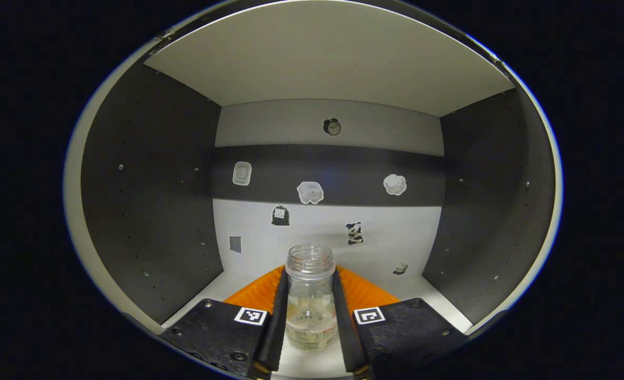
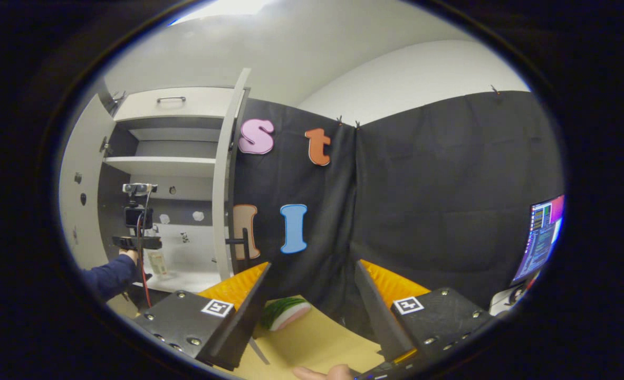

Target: Grasp the bottle in the cabinet with the left hand and place it on the coaster, then close the right door with the right hand and the left door with the left hand.

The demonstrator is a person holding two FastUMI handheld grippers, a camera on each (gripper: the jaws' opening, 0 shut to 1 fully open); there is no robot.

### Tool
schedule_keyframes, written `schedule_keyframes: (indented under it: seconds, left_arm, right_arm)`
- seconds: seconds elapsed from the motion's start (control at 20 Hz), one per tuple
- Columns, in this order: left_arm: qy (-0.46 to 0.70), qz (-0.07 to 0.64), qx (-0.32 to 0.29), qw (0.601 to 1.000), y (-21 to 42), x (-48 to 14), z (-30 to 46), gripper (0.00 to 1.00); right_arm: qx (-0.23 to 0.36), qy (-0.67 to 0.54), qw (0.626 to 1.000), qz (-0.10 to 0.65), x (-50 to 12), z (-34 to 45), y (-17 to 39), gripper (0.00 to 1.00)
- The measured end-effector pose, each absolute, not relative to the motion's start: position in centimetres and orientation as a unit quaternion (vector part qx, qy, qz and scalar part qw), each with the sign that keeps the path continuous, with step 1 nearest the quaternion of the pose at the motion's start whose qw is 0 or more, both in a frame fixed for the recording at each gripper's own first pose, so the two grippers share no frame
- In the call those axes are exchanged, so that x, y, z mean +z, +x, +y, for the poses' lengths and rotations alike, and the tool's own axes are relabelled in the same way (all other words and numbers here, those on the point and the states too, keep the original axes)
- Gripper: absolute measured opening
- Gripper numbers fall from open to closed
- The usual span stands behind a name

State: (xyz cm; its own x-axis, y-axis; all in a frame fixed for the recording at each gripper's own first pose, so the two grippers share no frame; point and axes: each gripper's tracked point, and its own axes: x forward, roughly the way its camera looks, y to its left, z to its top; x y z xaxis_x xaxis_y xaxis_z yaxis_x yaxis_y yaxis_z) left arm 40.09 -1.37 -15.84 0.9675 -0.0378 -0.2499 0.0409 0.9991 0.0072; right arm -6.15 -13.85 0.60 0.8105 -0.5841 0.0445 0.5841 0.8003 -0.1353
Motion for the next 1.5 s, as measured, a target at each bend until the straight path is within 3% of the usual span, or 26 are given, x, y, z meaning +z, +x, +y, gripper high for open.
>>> schedule_keyframes:
  seconds: [0.35, 0.8, 0.9, 1.5]
  left_arm:
    - [-0.005, 0.099, -0.049, 0.994, 36.7, -11.9, -2.1, 0.42]
    - [-0.036, 0.079, -0.099, 0.991, 28.0, -7.5, -2.5, 0.42]
    - [-0.040, 0.080, -0.110, 0.990, 25.7, -7.2, -2.5, 0.47]
    - [-0.035, 0.163, -0.152, 0.974, 12.3, -17.6, -2.1, 0.45]
  right_arm:
    - [-0.291, -0.059, 0.955, -0.004, 0.7, -13.7, -6.6, 0.93]
    - [-0.229, -0.038, 0.973, -0.008, 0.4, -11.9, -5.9, 0.94]
    - [-0.213, -0.034, 0.976, -0.008, 0.3, -11.3, -5.6, 0.95]
    - [-0.129, -0.011, 0.991, -0.024, 1.3, -6.9, -5.3, 0.94]
